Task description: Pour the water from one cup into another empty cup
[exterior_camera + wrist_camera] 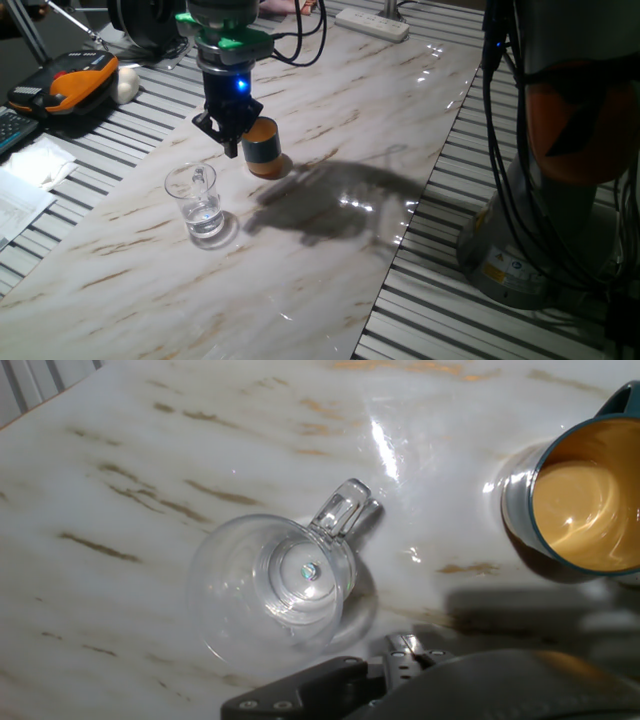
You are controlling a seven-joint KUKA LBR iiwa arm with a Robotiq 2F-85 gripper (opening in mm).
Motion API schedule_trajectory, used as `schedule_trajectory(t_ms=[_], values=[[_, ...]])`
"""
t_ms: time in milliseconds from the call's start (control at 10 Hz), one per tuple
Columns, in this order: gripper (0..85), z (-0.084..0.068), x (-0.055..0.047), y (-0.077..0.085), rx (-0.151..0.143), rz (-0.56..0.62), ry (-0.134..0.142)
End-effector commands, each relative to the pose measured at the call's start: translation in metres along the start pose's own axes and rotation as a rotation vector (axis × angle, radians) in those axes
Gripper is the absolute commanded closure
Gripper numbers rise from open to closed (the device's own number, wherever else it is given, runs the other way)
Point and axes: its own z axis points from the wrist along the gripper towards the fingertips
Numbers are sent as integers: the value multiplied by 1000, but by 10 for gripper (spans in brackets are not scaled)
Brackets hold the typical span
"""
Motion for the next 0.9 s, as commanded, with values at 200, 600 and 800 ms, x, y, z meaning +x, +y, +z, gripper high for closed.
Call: schedule_trajectory(t_ms=[200,600,800], values=[[850,0,0,0,12,-8,0],[850,-3,-1,-1,18,-8,-3],[850,-1,-1,-1,15,2,0]])
